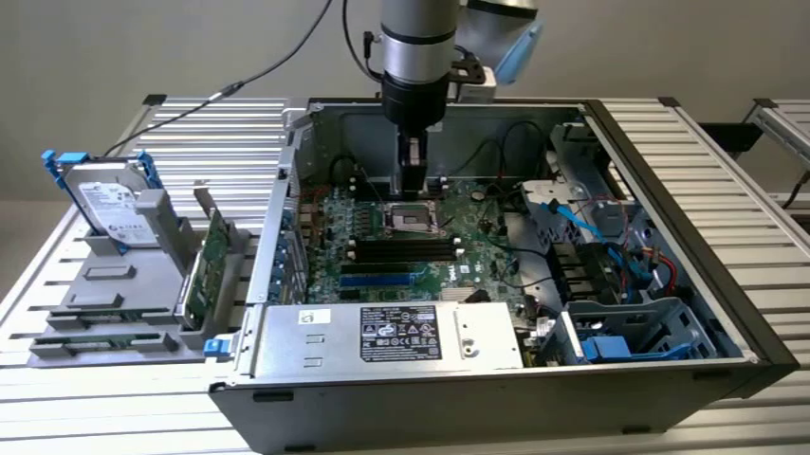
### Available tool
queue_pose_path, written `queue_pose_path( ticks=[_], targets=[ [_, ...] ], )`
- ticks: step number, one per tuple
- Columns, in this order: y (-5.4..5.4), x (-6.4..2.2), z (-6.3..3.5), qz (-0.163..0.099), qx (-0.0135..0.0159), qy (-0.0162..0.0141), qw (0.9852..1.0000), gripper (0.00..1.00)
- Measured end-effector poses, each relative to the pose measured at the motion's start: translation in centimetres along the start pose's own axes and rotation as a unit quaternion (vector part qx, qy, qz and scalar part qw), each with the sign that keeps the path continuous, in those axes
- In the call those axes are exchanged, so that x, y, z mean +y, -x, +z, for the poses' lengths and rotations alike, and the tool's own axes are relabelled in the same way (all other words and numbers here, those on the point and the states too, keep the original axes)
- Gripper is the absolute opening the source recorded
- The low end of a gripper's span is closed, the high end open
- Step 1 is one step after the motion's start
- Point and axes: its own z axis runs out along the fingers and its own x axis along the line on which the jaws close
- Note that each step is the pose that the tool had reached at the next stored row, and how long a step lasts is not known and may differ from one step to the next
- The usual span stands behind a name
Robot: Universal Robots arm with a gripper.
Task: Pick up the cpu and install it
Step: 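Place the cpu into insertion slot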
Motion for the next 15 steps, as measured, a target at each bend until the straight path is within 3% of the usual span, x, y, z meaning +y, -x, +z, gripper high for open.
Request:
queue_pose_path(
  ticks=[2, 10, 15],
  targets=[
    [-0.1, -0.01, 0.05, 0.0, -0.0001, 0.0045, 1.0, 0.55],
    [0.0, -0.03, 1.07, -0.009, 0.0001, 0.0052, 0.9999, 0.55],
    [0.0, -0.04, 1.65, -0.022, 0.0004, 0.0115, 0.9997, 0.55]
  ],
)
